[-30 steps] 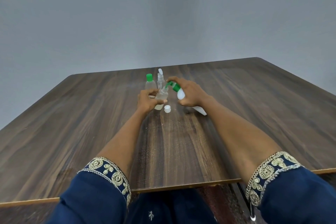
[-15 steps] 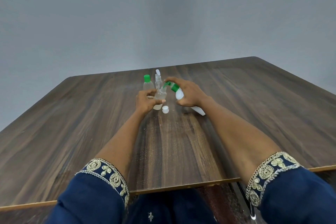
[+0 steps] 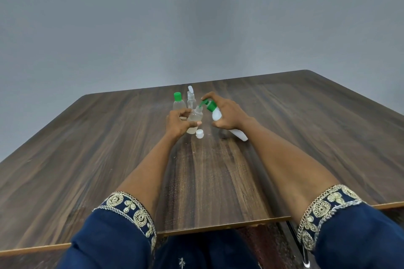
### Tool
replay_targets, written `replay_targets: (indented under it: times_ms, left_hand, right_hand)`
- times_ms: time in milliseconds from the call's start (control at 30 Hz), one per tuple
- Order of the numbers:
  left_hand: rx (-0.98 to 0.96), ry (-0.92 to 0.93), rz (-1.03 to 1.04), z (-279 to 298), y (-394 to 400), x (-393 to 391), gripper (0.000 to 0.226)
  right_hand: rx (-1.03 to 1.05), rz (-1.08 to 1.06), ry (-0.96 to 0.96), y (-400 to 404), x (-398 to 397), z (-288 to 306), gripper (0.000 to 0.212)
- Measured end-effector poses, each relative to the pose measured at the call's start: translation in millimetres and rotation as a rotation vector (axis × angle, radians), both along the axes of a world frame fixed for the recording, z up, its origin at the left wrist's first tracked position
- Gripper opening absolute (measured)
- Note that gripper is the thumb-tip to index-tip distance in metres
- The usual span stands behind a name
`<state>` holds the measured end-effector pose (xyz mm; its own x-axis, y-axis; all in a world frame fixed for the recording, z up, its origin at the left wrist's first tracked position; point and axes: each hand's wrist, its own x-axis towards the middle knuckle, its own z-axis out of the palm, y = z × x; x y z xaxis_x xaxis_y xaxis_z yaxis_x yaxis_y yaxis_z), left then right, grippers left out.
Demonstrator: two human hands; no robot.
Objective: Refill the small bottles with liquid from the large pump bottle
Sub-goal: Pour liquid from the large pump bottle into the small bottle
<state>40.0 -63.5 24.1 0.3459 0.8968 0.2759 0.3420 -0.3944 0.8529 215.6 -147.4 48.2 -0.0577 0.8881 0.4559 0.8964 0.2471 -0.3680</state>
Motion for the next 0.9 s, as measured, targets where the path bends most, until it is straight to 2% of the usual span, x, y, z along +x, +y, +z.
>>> replay_targets:
  times_ms: [167, 333, 500, 767, 900]
  left_hand:
    - [-0.008, -0.009, 0.012, -3.4, -3.1, 0.1, 0.057]
    - [-0.009, -0.048, 0.030, 1.7, -1.7, 1.1, 0.055]
    - [0.002, -0.007, 0.017, -1.0, -2.3, 0.1, 0.054]
    - [-0.012, -0.029, 0.033, -1.5, -2.5, -4.6, 0.055]
    - [-0.018, -0.006, 0.032, -1.9, -1.8, -4.9, 0.054]
  right_hand:
    - [-0.022, -0.019, -0.008, 1.2, -2.0, 0.3, 0.067]
    - [0.005, 0.010, -0.025, 2.7, 0.0, -1.9, 0.079]
    - [-0.010, -0.035, -0.019, 1.8, -3.3, -0.1, 0.069]
    - [-0.030, -0.010, -0.079, 5.7, -3.2, -1.3, 0.081]
    - [-0.035, -0.003, -0.059, 5.2, -3.3, -1.0, 0.077]
